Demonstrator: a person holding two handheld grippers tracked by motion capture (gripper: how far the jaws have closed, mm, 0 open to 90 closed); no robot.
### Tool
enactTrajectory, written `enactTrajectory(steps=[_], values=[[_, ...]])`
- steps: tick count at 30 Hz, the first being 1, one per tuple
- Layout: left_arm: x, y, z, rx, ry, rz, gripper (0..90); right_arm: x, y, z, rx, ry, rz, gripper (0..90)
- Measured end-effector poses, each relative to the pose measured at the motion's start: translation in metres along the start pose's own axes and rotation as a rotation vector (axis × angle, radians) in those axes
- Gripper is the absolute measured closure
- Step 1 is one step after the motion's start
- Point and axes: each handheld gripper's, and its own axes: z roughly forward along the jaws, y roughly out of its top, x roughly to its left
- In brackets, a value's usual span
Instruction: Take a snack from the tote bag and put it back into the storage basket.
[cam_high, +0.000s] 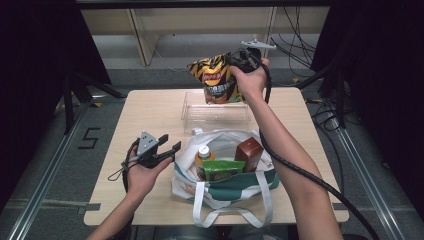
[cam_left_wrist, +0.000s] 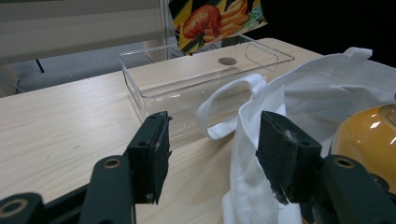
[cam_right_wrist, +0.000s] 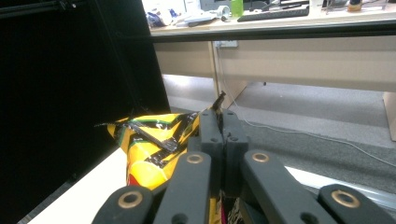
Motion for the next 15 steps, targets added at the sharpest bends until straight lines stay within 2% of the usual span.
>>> enactTrajectory(steps=[5,8,9,12,13,15], values=[[0.0,0.0,0.0,0.001,-0.004,0.003,43.4,0.001,0.0,0.003,0.004,0.006,-0.002,90.0],[0.0,0.0,0.001,0.001,-0.005,-0.015,43.4,0.001,0.0,0.006,0.013,0.012,-0.01,90.0],[0.0,0.0,0.001,0.001,-0.006,-0.013,43.4,0.002,-0.001,0.006,0.018,0.007,0.005,90.0],[0.0,0.0,0.0,0.001,-0.004,-0.01,43.4,0.001,-0.001,0.008,0.019,0.012,-0.007,90.0],[0.001,0.0,0.001,-0.01,-0.013,-0.002,43.4,0.001,-0.001,0.009,0.025,0.007,0.009,90.0],[0.002,0.0,0.001,-0.008,-0.01,0.001,43.4,0.0,-0.002,0.011,0.027,0.004,0.005,90.0]])
